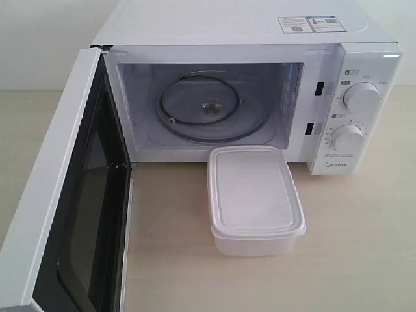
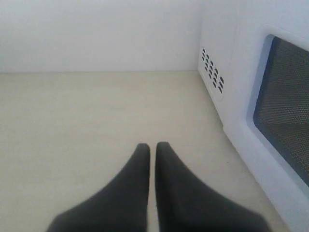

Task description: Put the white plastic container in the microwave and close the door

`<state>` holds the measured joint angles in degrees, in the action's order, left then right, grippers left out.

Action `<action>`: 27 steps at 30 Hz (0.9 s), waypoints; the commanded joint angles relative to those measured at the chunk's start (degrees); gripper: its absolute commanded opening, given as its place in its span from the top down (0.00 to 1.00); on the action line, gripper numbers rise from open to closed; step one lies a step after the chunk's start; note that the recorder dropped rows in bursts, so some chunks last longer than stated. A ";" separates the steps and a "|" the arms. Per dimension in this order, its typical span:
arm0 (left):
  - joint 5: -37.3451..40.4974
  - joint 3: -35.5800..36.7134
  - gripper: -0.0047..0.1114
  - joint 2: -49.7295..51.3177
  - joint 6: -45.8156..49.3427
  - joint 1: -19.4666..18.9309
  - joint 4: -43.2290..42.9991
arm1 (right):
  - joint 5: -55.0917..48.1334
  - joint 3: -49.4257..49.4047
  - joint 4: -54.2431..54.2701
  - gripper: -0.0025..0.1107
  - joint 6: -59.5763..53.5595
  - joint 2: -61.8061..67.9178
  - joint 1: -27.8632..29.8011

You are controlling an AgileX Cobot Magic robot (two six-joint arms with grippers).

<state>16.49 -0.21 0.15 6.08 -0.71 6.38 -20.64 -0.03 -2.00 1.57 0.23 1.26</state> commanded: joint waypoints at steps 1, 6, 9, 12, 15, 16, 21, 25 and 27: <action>0.17 0.21 0.92 -0.15 0.34 -0.24 0.27 | 0.13 0.03 -0.04 0.98 -0.22 -0.23 0.43; 0.17 0.21 0.92 -0.15 0.34 -0.24 0.27 | 0.13 0.03 -0.04 0.98 -0.22 -0.23 0.43; 0.17 0.21 0.92 -0.15 0.34 -0.24 0.27 | 0.13 0.03 -0.04 0.98 -0.22 -0.23 0.43; 0.17 0.21 0.92 -0.15 0.34 -0.24 0.27 | 0.13 0.03 -0.04 0.98 -0.22 -0.23 0.43; 0.17 0.21 0.92 -0.15 0.34 -0.24 0.27 | 0.13 0.03 -0.04 0.98 -0.22 -0.23 0.43; 0.17 0.21 0.92 -0.15 0.34 -0.24 0.27 | 0.13 0.03 -0.04 0.98 -0.22 -0.23 0.43; 0.17 0.21 0.92 -0.15 0.34 -0.24 0.27 | 0.12 0.03 -0.04 0.98 -0.07 -0.23 0.43; 0.17 0.21 0.92 -0.15 0.34 -0.24 0.27 | 0.35 0.03 3.21 0.98 0.91 -0.23 0.43; 0.17 0.21 0.92 -0.15 0.34 -0.24 0.27 | 0.35 1.74 3.34 0.98 2.13 -0.23 0.43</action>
<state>16.49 -0.21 0.15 6.08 -0.71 6.38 -20.64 -0.03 0.56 2.45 0.23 1.26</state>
